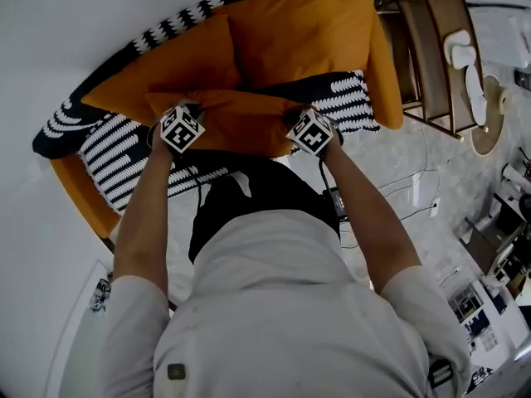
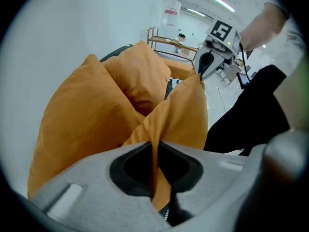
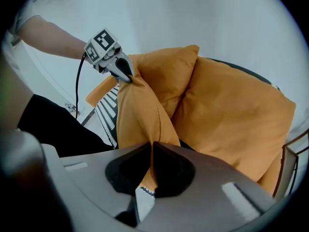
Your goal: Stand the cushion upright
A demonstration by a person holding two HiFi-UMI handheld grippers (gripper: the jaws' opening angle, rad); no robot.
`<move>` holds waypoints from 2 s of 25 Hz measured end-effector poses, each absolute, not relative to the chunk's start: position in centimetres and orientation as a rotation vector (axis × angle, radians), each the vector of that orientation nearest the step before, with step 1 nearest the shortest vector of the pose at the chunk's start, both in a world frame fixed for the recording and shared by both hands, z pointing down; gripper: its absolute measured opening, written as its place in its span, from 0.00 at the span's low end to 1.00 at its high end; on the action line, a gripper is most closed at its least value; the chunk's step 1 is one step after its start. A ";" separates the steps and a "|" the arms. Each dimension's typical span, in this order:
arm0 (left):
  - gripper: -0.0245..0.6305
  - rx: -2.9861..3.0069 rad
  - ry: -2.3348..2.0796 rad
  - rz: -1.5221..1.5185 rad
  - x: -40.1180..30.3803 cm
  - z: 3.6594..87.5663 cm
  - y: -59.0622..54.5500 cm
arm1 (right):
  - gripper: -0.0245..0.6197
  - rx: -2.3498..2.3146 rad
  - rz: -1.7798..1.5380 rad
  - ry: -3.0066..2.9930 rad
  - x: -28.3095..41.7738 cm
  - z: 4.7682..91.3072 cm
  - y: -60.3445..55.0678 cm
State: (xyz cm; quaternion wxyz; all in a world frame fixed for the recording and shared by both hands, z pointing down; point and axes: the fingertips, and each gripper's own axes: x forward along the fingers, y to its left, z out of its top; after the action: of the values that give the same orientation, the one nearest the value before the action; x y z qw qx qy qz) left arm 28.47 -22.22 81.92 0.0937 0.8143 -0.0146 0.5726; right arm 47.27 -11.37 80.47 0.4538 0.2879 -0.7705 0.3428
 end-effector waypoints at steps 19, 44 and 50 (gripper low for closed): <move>0.06 2.421 -0.470 1.323 9.2 72.3 -10.6 | 0.07 0.707 0.569 -1.965 31.1 71.6 -7.6; 0.06 2.317 -0.981 1.215 -24.1 60.4 -7.5 | 0.07 0.402 0.238 -2.142 -2.2 60.7 -10.2; 0.06 2.244 -1.042 1.245 -27.6 60.9 -11.5 | 0.07 0.287 0.235 -2.164 -5.3 62.1 -13.3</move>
State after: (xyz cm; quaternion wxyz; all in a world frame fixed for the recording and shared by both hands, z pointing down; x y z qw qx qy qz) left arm -27.59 -11.51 60.89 0.1851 0.7962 -0.3698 0.4417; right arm -5.33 -13.33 62.10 0.4557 0.1164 -0.8773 0.0955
